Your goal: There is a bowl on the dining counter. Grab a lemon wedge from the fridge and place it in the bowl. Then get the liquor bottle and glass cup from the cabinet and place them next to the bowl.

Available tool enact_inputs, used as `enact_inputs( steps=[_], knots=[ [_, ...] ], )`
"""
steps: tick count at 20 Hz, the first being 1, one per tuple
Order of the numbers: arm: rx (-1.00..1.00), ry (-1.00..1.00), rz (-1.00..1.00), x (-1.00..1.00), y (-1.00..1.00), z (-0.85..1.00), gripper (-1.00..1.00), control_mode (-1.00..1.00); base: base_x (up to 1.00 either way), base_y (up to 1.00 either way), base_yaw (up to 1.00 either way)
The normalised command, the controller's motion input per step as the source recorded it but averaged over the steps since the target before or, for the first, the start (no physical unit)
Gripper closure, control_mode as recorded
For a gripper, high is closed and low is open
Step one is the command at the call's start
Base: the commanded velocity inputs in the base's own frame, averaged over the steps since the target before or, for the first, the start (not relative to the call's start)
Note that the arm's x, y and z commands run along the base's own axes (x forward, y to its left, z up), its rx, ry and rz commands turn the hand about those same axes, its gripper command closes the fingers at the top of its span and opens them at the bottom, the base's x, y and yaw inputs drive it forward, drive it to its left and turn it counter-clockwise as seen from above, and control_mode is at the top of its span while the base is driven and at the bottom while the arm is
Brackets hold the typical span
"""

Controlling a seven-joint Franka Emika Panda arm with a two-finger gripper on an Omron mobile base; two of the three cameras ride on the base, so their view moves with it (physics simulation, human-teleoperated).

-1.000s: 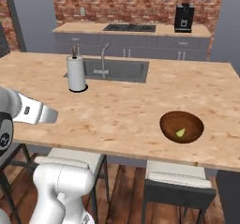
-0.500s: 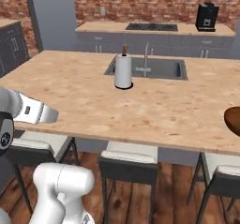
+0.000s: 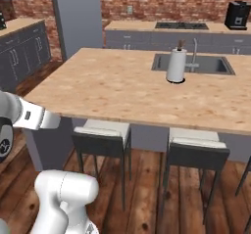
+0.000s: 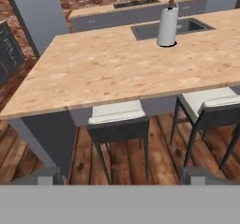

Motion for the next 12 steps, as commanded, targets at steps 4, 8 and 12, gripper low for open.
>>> enact_inputs(
  steps=[4, 8, 12],
  knots=[
    [0.00, 0.00, 0.00, 0.00, 0.00, 0.00, -1.00, 1.00, -0.18, 1.00, 0.00],
    [0.00, 0.00, 0.00, 0.00, 0.00, 0.00, -1.00, 1.00, 0.02, 1.00, 0.00],
    [0.00, 0.00, 0.00, 0.00, 0.00, 0.00, -1.00, 1.00, 0.19, 1.00, 0.00]
  ],
)
